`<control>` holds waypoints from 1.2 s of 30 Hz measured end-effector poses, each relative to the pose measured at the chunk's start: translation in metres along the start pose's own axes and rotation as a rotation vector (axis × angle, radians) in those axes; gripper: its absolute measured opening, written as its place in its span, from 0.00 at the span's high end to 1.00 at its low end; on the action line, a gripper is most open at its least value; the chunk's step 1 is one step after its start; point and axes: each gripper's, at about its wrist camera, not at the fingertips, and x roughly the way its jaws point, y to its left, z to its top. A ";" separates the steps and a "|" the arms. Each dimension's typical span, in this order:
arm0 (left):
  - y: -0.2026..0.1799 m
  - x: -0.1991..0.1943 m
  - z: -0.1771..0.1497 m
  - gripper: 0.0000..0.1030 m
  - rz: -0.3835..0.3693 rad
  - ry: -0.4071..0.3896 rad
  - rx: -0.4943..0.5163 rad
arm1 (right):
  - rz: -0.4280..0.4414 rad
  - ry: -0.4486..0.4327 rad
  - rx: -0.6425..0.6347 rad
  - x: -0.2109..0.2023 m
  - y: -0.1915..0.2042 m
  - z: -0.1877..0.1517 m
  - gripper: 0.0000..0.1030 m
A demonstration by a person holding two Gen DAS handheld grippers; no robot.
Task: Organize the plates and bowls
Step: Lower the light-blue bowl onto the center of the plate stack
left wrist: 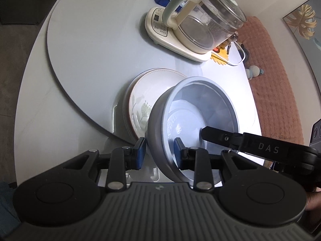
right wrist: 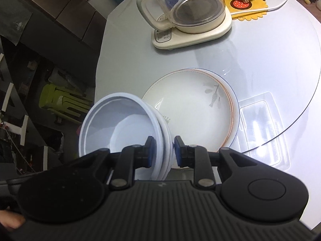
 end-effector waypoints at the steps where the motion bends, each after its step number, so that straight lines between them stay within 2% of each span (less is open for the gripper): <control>1: -0.001 0.005 0.004 0.66 0.004 0.004 0.000 | -0.001 0.005 0.003 0.003 -0.002 0.004 0.76; 10: -0.009 0.045 0.035 0.66 0.013 0.039 -0.013 | -0.011 0.021 -0.010 0.025 -0.019 0.037 0.76; 14: -0.020 0.056 0.040 0.66 0.058 0.037 0.028 | -0.026 0.032 -0.027 0.035 -0.023 0.046 0.76; 17: -0.021 0.068 0.043 0.66 0.070 0.052 0.023 | -0.029 0.041 -0.034 0.042 -0.029 0.053 0.76; 26: -0.024 0.095 0.045 0.66 0.094 0.092 0.024 | -0.036 0.068 -0.036 0.058 -0.043 0.056 0.76; 36: -0.018 0.106 0.048 0.66 0.121 0.105 -0.003 | -0.021 0.099 -0.057 0.071 -0.047 0.058 0.76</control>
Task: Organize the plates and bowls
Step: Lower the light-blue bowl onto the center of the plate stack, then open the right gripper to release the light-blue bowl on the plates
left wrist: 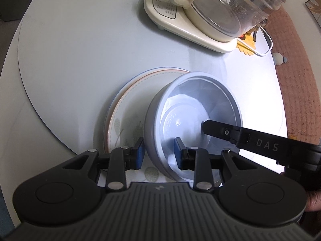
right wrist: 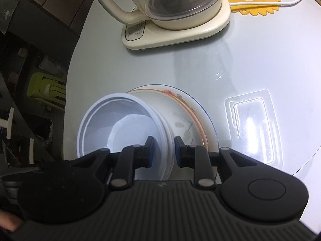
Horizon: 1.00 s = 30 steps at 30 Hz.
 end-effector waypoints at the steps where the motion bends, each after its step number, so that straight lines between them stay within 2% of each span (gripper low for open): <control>1: 0.001 0.001 0.001 0.66 0.000 0.001 -0.004 | -0.001 0.002 -0.008 0.000 0.001 0.000 0.76; 20: 0.004 0.001 0.003 0.64 -0.002 -0.006 -0.031 | -0.027 0.017 -0.054 -0.001 0.008 0.007 0.74; 24: 0.005 -0.010 0.001 0.57 -0.006 -0.039 -0.044 | -0.050 0.010 -0.048 -0.006 0.008 0.011 0.74; 26: 0.003 -0.018 -0.001 0.57 -0.010 -0.055 -0.041 | -0.050 0.000 -0.059 -0.012 0.009 0.011 0.71; 28: 0.001 -0.025 -0.003 0.56 -0.004 -0.069 -0.032 | -0.053 -0.021 -0.063 -0.020 0.010 0.011 0.63; 30: -0.002 -0.033 -0.005 0.56 -0.001 -0.087 -0.022 | -0.055 -0.044 -0.058 -0.029 0.010 0.011 0.63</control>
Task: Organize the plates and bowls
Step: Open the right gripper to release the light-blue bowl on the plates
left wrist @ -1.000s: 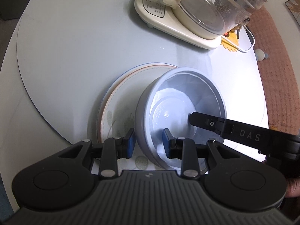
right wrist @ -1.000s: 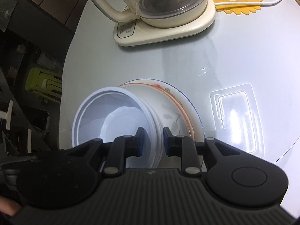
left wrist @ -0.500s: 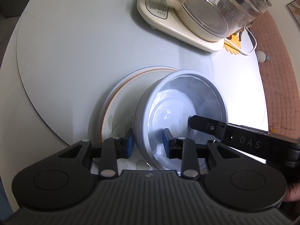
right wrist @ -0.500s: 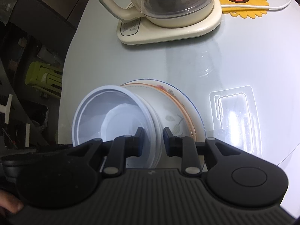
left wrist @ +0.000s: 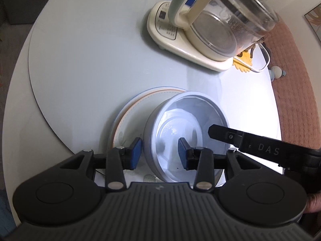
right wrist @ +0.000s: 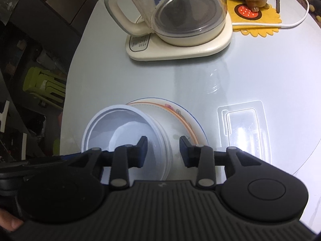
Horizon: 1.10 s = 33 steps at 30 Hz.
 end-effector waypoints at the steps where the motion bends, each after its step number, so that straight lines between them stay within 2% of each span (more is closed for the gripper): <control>1: -0.001 -0.004 -0.001 0.56 0.000 -0.010 0.001 | -0.001 -0.011 0.003 -0.004 0.000 0.000 0.63; 10: -0.009 -0.060 -0.010 0.56 -0.019 -0.121 0.031 | -0.004 -0.125 0.000 -0.052 0.010 -0.008 0.63; 19: -0.016 -0.115 -0.035 0.56 -0.022 -0.219 0.098 | -0.013 -0.231 -0.013 -0.097 0.029 -0.040 0.63; 30: -0.010 -0.186 -0.095 0.56 -0.025 -0.338 0.168 | -0.021 -0.384 -0.066 -0.158 0.060 -0.096 0.63; 33: -0.009 -0.206 -0.115 0.56 -0.004 -0.376 0.197 | -0.028 -0.415 -0.072 -0.173 0.065 -0.117 0.63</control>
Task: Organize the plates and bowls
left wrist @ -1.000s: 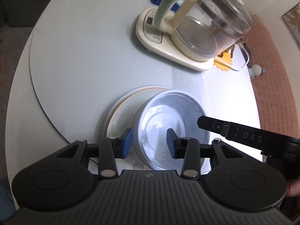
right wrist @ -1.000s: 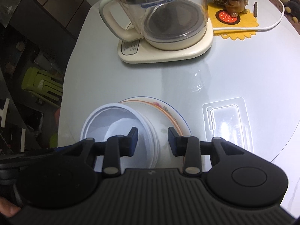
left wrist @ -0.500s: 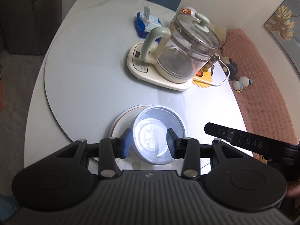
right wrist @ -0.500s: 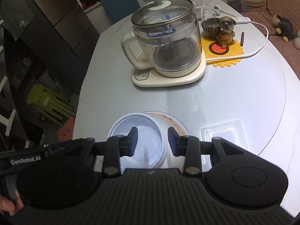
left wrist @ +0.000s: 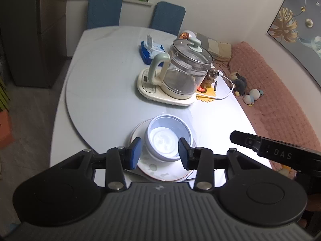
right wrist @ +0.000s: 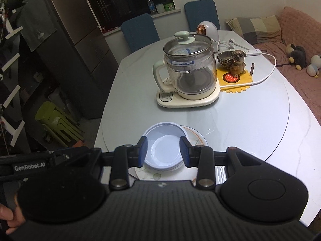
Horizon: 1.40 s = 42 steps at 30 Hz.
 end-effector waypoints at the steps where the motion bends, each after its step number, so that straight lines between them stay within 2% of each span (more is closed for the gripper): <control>1: -0.001 -0.009 -0.004 0.56 -0.003 -0.010 0.007 | 0.004 -0.007 0.003 -0.008 0.002 -0.004 0.63; 7: -0.011 -0.062 -0.036 0.56 -0.032 -0.059 0.040 | 0.025 -0.069 -0.039 -0.057 0.012 -0.030 0.63; 9: -0.015 -0.081 -0.047 0.52 -0.042 -0.080 0.044 | 0.012 -0.099 -0.051 -0.074 0.013 -0.039 0.63; 12: -0.019 -0.103 -0.063 0.51 -0.049 -0.102 0.046 | 0.008 -0.137 -0.043 -0.098 0.011 -0.051 0.63; 17: -0.026 -0.135 -0.093 0.48 -0.052 -0.125 0.061 | -0.007 -0.186 -0.061 -0.126 0.012 -0.074 0.63; 20: -0.027 -0.148 -0.112 0.45 -0.048 -0.126 0.063 | 0.011 -0.185 -0.058 -0.133 0.014 -0.086 0.62; 22: -0.027 -0.156 -0.125 0.42 -0.041 -0.126 0.066 | 0.008 -0.193 -0.075 -0.137 0.019 -0.099 0.52; 24: -0.025 -0.164 -0.136 0.35 -0.032 -0.129 0.058 | 0.003 -0.186 -0.092 -0.139 0.023 -0.110 0.49; 25: -0.024 -0.168 -0.141 0.33 -0.028 -0.130 0.054 | 0.003 -0.183 -0.089 -0.140 0.022 -0.114 0.42; 26: -0.022 -0.172 -0.147 0.28 -0.020 -0.132 0.053 | 0.003 -0.184 -0.084 -0.141 0.022 -0.118 0.38; 28: -0.020 -0.180 -0.157 0.17 0.005 -0.142 0.062 | 0.003 -0.194 -0.078 -0.147 0.022 -0.129 0.23; 30: -0.018 -0.188 -0.167 0.09 0.032 -0.156 0.072 | -0.011 -0.197 -0.070 -0.149 0.021 -0.138 0.21; 32: -0.015 -0.195 -0.176 0.06 0.039 -0.165 0.075 | -0.028 -0.199 -0.075 -0.150 0.020 -0.143 0.18; 35: -0.012 -0.203 -0.186 0.04 0.056 -0.159 0.074 | -0.042 -0.204 -0.074 -0.156 0.019 -0.147 0.15; 36: -0.010 -0.204 -0.189 0.02 0.065 -0.156 0.075 | -0.047 -0.207 -0.071 -0.157 0.018 -0.148 0.07; 38: -0.006 -0.208 -0.195 0.02 0.080 -0.151 0.066 | -0.054 -0.210 -0.071 -0.160 0.017 -0.151 0.00; 42: 0.001 -0.211 -0.203 0.01 0.088 -0.140 0.040 | -0.055 -0.203 -0.089 -0.162 0.020 -0.158 0.00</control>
